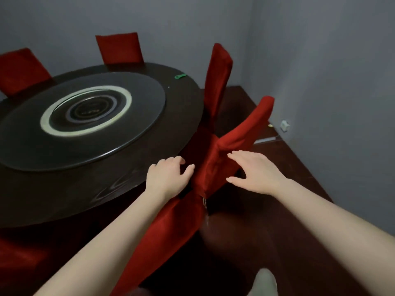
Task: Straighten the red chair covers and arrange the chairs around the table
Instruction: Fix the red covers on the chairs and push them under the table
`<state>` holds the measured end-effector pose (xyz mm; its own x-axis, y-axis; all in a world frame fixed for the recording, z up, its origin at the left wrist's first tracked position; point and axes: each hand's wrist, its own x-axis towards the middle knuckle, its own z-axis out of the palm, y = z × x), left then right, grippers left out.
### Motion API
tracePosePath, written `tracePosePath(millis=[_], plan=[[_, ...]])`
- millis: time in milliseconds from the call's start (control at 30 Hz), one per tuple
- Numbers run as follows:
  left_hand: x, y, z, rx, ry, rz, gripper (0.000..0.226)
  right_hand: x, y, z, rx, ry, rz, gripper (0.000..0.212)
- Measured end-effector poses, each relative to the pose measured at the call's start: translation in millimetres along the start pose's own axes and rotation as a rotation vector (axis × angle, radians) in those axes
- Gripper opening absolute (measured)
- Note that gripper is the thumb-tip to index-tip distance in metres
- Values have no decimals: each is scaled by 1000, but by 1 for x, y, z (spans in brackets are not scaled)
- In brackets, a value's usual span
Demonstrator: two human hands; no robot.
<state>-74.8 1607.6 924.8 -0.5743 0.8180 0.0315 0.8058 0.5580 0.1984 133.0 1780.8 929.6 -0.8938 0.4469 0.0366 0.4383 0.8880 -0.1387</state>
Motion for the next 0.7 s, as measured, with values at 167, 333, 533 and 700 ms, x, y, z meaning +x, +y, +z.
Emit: tracePosePath(millis=[167, 333, 533, 700], plan=[[64, 75, 15, -38, 29, -15, 56, 26, 104, -23, 5, 18, 3, 80], [126, 140, 39, -92, 5, -100, 60, 54, 208, -43, -27, -2, -34, 82], [188, 188, 57, -79, -25, -153, 62, 105, 287, -41, 34, -29, -38, 81], [255, 195, 62, -45, -29, -198, 62, 155, 326, -28, 76, -37, -71, 79]])
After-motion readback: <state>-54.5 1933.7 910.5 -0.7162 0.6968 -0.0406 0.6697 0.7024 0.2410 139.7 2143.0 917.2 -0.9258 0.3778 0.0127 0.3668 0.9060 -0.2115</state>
